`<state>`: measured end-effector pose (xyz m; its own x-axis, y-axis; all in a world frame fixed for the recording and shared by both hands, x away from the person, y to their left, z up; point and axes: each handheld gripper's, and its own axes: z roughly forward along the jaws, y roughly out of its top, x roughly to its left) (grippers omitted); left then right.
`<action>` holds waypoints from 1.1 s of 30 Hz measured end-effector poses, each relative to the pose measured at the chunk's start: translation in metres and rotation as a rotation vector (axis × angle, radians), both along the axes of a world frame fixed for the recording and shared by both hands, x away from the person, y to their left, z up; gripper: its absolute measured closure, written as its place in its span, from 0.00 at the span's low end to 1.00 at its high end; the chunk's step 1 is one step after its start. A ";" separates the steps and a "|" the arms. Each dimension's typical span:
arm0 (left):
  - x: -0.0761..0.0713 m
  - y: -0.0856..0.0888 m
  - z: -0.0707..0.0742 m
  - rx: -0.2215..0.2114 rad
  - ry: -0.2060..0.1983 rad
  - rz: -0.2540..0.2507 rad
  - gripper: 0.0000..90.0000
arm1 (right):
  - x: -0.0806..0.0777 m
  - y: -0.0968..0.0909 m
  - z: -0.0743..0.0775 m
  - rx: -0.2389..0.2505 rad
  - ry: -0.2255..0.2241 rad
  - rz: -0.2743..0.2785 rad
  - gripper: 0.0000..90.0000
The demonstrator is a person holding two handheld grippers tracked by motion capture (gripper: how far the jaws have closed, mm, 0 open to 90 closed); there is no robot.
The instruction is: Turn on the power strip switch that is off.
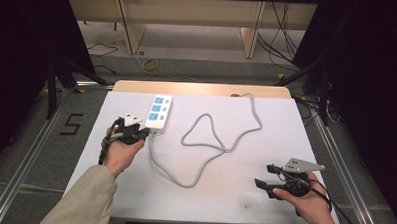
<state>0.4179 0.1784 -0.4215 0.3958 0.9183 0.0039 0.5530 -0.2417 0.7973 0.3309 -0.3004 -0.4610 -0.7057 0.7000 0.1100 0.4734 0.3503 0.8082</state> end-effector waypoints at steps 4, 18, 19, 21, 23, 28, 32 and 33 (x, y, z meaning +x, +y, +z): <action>0.007 -0.003 0.001 0.011 0.006 -0.002 1.00 | -0.002 -0.001 0.000 0.000 -0.003 -0.001 0.31; 0.032 -0.007 0.001 0.029 0.047 0.014 1.00 | -0.005 -0.002 0.001 -0.003 -0.004 -0.003 0.31; 0.032 -0.007 0.001 0.029 0.047 0.014 1.00 | -0.005 -0.002 0.001 -0.003 -0.004 -0.002 0.30; 0.035 -0.007 0.002 0.033 0.050 0.017 1.00 | -0.004 -0.002 0.000 -0.003 -0.003 -0.001 0.31; 0.038 -0.007 0.002 0.037 0.057 0.020 1.00 | -0.005 -0.002 0.001 -0.001 -0.003 -0.002 0.31; 0.045 -0.011 0.004 0.036 0.078 0.022 1.00 | -0.005 -0.002 0.001 0.004 -0.005 -0.005 0.31; 0.048 -0.012 0.004 0.037 0.083 0.023 1.00 | -0.005 -0.002 0.001 0.003 -0.005 -0.005 0.31; 0.049 -0.012 0.004 0.033 0.083 0.028 1.00 | -0.005 -0.002 0.001 0.003 -0.005 -0.003 0.31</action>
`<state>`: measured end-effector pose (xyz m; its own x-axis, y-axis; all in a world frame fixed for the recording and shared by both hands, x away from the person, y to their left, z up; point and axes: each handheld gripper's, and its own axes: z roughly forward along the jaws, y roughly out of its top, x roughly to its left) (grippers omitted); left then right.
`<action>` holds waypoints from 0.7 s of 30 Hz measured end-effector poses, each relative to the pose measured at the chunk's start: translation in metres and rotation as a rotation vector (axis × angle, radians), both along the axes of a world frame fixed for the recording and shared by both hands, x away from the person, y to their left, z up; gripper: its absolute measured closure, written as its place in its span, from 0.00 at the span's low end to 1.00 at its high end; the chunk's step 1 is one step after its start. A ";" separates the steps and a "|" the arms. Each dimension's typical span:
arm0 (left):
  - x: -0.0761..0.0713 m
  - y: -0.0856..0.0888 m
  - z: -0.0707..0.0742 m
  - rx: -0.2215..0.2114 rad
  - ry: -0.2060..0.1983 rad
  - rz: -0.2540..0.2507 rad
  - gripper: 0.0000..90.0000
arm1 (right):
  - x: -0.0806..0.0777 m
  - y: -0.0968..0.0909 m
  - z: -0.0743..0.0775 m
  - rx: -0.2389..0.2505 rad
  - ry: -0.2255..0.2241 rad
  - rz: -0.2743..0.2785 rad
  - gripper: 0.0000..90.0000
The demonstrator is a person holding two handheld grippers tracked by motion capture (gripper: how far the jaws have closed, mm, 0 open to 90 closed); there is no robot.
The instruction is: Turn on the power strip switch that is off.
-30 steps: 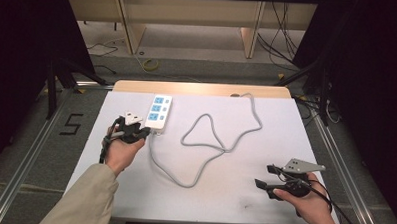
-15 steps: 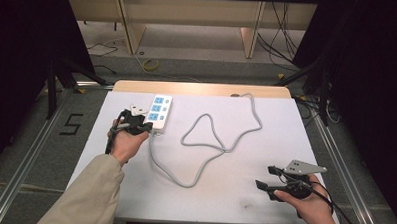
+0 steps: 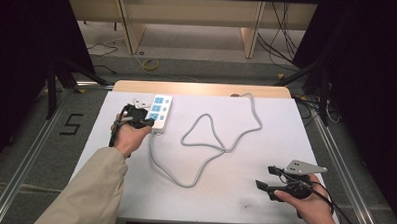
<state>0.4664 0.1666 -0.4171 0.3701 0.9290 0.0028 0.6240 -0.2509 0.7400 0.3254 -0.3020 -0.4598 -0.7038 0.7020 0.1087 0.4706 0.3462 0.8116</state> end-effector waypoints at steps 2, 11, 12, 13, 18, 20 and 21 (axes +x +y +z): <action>0.002 0.000 0.000 0.004 0.006 0.000 1.00 | 0.000 0.000 0.000 -0.001 -0.001 0.001 0.31; 0.010 -0.002 0.002 0.018 0.013 0.001 1.00 | 0.001 0.001 0.000 0.002 0.001 0.003 0.31; 0.010 -0.002 0.002 0.020 0.015 0.002 1.00 | 0.001 0.001 0.000 0.002 0.001 0.003 0.31; 0.011 -0.003 0.003 0.017 0.012 0.003 1.00 | 0.001 0.001 0.000 0.001 0.001 0.002 0.30; 0.014 -0.006 0.002 0.020 0.024 0.003 1.00 | 0.001 0.000 0.000 0.002 0.004 0.002 0.30; 0.015 -0.007 0.001 0.024 0.025 0.002 1.00 | 0.001 0.000 0.000 0.002 0.004 0.003 0.30; 0.016 -0.007 0.001 0.022 0.026 0.005 1.00 | 0.000 0.001 0.000 0.002 0.006 0.004 0.31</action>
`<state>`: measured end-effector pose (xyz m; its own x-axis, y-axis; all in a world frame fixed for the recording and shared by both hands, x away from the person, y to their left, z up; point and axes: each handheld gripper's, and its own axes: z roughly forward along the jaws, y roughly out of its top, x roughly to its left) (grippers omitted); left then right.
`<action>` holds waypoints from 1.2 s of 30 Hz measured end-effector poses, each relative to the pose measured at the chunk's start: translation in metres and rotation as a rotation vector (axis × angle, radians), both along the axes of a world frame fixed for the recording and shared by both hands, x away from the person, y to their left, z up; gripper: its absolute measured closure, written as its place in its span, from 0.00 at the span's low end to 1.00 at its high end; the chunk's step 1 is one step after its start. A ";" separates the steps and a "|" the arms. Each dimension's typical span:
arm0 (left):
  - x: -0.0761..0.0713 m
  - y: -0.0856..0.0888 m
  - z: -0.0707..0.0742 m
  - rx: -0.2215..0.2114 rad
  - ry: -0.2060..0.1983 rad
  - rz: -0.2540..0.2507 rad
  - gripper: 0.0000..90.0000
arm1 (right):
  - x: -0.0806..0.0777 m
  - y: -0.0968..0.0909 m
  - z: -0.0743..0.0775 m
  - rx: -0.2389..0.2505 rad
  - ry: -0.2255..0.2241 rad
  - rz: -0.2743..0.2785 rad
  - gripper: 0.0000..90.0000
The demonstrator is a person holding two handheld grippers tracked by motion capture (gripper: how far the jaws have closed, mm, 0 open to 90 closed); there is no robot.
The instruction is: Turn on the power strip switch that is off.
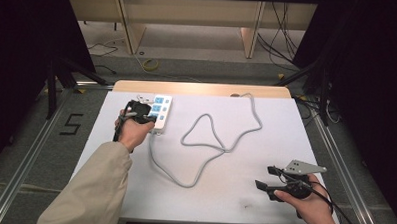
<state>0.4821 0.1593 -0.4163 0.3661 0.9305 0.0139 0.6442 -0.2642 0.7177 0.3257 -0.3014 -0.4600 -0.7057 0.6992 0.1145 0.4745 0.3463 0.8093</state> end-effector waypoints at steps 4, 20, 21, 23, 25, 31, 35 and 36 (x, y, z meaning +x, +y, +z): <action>0.003 -0.001 0.000 0.011 0.007 -0.004 1.00 | 0.000 0.000 0.000 0.000 0.001 0.003 0.31; 0.017 -0.009 -0.002 0.043 0.030 -0.005 1.00 | 0.000 0.000 0.000 -0.003 0.002 0.000 0.30; 0.017 -0.009 -0.002 0.043 0.030 -0.005 1.00 | 0.000 0.000 0.000 -0.003 0.001 0.000 0.30; 0.018 -0.010 -0.003 0.042 0.034 -0.006 1.00 | 0.000 0.000 0.000 -0.002 0.002 -0.001 0.30; 0.019 -0.011 -0.003 0.046 0.035 -0.007 1.00 | 0.000 0.000 0.000 -0.002 0.002 -0.002 0.30; 0.023 -0.010 -0.003 0.044 0.044 -0.002 1.00 | -0.001 -0.001 0.000 -0.002 0.001 -0.005 0.30; 0.026 -0.011 -0.003 0.047 0.047 -0.001 1.00 | 0.000 -0.001 0.000 -0.002 0.002 -0.004 0.30; 0.027 -0.011 -0.002 0.049 0.049 -0.003 1.00 | 0.000 -0.001 0.000 -0.003 0.002 -0.003 0.30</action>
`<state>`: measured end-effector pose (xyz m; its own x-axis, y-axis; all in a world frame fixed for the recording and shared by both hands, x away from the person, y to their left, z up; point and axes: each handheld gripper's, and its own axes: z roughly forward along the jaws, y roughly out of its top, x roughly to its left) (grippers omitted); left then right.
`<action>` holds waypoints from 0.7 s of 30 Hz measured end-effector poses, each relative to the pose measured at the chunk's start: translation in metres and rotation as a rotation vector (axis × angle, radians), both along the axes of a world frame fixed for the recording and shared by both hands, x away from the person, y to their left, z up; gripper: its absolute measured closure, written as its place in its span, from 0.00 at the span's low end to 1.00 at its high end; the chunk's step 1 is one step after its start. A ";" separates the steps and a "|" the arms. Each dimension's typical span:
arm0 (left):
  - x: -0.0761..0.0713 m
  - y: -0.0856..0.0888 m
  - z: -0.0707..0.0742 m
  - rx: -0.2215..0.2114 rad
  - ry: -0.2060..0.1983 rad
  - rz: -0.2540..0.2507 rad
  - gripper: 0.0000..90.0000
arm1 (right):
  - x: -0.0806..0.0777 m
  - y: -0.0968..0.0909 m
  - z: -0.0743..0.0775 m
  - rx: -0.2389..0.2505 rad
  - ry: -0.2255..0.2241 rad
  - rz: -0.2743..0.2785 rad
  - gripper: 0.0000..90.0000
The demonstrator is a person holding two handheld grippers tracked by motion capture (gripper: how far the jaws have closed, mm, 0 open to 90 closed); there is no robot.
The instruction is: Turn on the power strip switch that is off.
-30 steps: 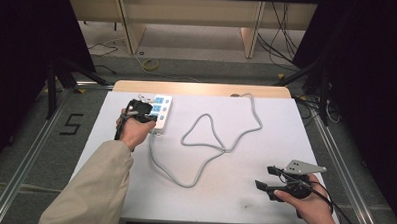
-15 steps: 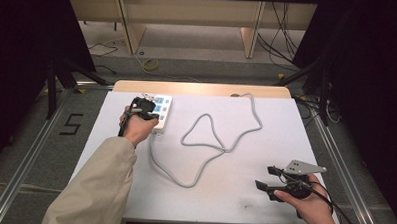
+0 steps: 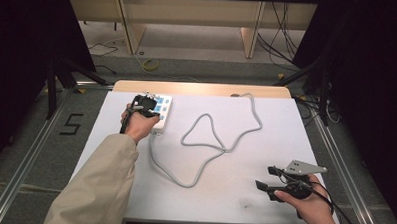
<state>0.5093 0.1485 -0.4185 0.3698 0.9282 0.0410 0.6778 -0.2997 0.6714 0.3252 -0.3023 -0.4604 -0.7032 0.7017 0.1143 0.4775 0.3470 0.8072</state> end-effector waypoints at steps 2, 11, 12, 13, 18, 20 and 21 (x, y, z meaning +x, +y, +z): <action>0.003 0.000 0.000 0.002 0.004 0.002 1.00 | 0.000 0.000 0.000 0.002 -0.001 0.000 0.30; 0.009 -0.001 -0.003 0.015 0.014 0.001 1.00 | 0.000 0.000 0.000 0.004 0.002 -0.001 0.30; 0.010 -0.001 -0.003 0.019 0.017 -0.001 1.00 | 0.000 0.000 0.000 0.004 0.002 -0.001 0.30; 0.011 -0.002 -0.003 0.018 0.018 0.002 1.00 | 0.000 -0.001 -0.001 0.006 0.001 -0.001 0.30; 0.016 -0.004 0.001 0.021 0.018 0.000 1.00 | 0.000 -0.001 -0.001 0.007 0.002 -0.004 0.30; 0.019 -0.005 0.002 0.027 0.020 -0.001 1.00 | 0.000 -0.002 -0.001 0.008 0.002 -0.004 0.30; 0.019 -0.005 0.002 0.027 0.020 -0.001 1.00 | 0.000 -0.002 -0.001 0.008 0.002 -0.004 0.30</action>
